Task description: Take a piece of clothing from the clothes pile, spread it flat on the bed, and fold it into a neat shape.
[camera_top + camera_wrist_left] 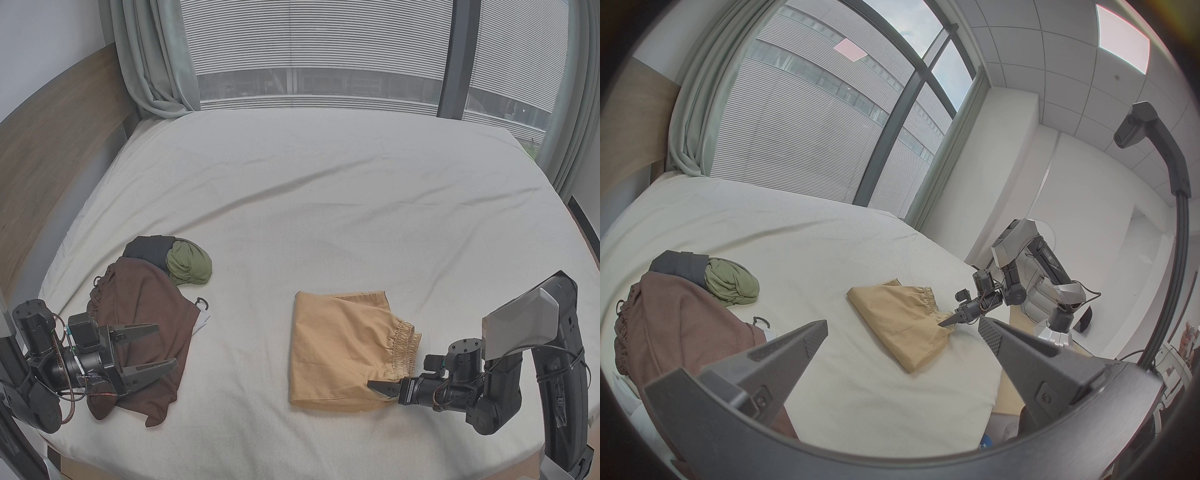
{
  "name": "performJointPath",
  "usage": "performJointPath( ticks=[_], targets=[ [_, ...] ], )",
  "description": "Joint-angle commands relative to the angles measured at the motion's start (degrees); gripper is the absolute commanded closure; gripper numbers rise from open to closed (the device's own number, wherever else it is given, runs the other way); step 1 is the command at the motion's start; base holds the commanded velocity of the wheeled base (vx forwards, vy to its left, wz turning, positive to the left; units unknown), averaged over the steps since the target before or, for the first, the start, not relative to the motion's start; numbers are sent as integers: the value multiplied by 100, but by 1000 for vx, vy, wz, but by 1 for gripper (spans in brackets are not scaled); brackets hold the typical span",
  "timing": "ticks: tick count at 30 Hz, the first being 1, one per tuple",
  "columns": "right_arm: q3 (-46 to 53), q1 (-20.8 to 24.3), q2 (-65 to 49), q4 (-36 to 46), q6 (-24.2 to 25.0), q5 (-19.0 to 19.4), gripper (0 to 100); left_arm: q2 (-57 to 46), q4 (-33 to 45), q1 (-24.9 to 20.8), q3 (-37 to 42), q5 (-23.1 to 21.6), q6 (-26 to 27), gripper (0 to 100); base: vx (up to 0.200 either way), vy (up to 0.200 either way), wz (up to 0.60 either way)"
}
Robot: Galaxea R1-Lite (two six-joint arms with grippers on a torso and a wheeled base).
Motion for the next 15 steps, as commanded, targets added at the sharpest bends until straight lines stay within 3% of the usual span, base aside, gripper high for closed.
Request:
performJointPath(
  ticks=[1,7,8,15],
  targets=[
    [0,4,7,-1,-1,-1,0,9,-3,3,-1,1,4,0,0,0,0],
    [-53,-5,42,-10,8,-1,0,9,-3,3,8,1,30,0,0,0,0],
    [-88,-5,42,-10,8,-1,100,9,-3,3,8,1,30,0,0,0,0],
    [-114,-5,59,-10,8,-1,100,0,-3,3,-1,1,30,0,0,0,0]
  ],
)
